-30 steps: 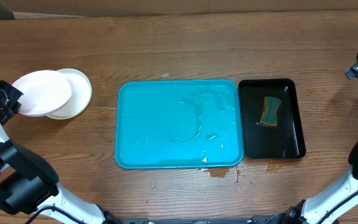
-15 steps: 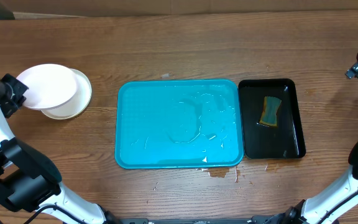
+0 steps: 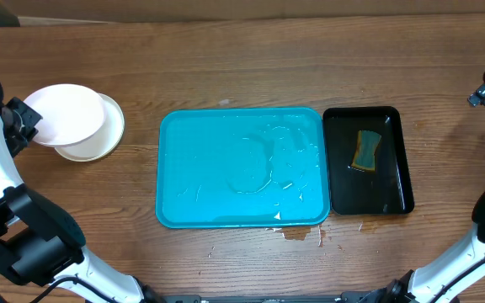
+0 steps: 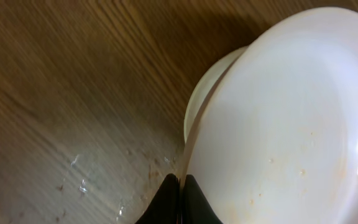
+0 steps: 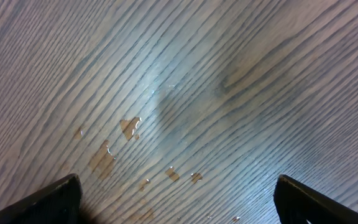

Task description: Clean dirty plates on tray and stack at the side

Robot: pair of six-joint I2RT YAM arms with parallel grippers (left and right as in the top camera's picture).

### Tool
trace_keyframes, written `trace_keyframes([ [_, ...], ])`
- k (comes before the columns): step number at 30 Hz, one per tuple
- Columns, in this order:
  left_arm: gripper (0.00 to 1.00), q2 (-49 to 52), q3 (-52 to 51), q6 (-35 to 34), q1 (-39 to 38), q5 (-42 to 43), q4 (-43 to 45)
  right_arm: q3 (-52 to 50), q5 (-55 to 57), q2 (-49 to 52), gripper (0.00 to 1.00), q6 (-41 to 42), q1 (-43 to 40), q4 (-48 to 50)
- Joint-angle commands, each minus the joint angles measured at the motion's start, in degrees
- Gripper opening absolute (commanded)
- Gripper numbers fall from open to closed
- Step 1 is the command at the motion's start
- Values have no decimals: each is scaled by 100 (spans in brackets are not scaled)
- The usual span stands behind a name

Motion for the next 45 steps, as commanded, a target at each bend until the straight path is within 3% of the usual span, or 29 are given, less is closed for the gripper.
trace_keyframes([
  [1, 4, -160, -498, -118, -20, -79, 304, 81, -50, -131, 100, 17, -11, 9],
  [10, 10, -160, -723, -116, -22, -74, 629, 81, -50, -131, 100, 17, -11, 9],
  [12, 22, -160, -728, -118, -22, -72, 649, 81, -50, -131, 100, 17, -11, 9],
  [14, 52, -160, -728, -111, -22, -68, 643, 81, -50, -131, 100, 17, -11, 9],
  [17, 67, -160, -728, 330, -22, 470, 627, 81, -50, -131, 100, 17, -11, 9],
  [26, 75, -160, -728, 706, -275, 1786, 586, 81, -50, -131, 100, 17, -11, 9],
  [30, 78, -160, -728, 1274, -643, 2726, 577, 81, -50, -131, 100, 17, -11, 9],
  [32, 82, -160, -728, 1274, -876, 2798, 577, 81, -50, -131, 100, 17, -11, 9],
  [35, 100, -160, -728, 1276, -1224, 2750, 581, 81, -50, -131, 100, 17, -11, 9],
  [45, 100, -160, -728, 1276, -2013, 2750, 581, 81, -50, -131, 100, 17, -11, 9],
])
